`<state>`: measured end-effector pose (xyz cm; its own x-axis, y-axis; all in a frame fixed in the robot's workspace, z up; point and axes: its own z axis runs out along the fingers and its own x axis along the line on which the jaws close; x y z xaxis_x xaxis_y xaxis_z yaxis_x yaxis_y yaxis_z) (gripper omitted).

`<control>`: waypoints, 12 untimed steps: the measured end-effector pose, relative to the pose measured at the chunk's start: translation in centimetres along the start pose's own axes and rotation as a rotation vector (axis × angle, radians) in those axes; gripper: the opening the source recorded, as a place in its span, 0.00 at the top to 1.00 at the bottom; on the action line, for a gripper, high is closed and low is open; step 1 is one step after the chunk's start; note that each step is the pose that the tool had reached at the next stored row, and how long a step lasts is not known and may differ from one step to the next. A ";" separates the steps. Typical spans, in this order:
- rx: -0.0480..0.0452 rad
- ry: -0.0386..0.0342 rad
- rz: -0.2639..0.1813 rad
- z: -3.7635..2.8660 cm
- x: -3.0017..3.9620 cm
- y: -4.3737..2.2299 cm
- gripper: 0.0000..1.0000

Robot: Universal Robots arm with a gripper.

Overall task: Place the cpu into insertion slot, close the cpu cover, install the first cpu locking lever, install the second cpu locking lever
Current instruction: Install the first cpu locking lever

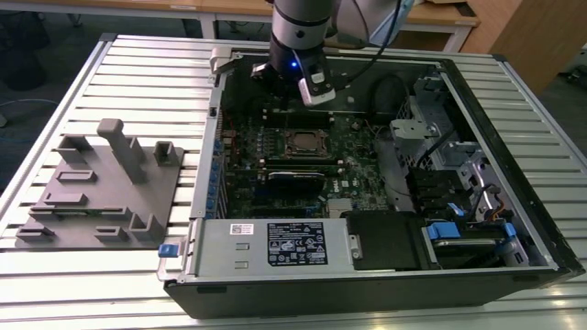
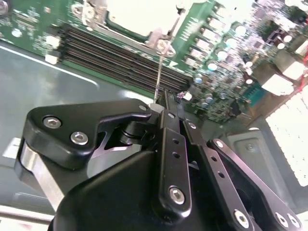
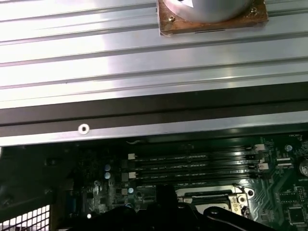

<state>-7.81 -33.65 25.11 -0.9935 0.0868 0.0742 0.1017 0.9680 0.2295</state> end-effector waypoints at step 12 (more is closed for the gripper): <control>-0.0004 -0.0040 -0.001 0.07 -0.93 0.07 0.90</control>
<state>-6.89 -33.65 24.99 -0.9938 0.0866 0.0700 0.1006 0.9680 0.2300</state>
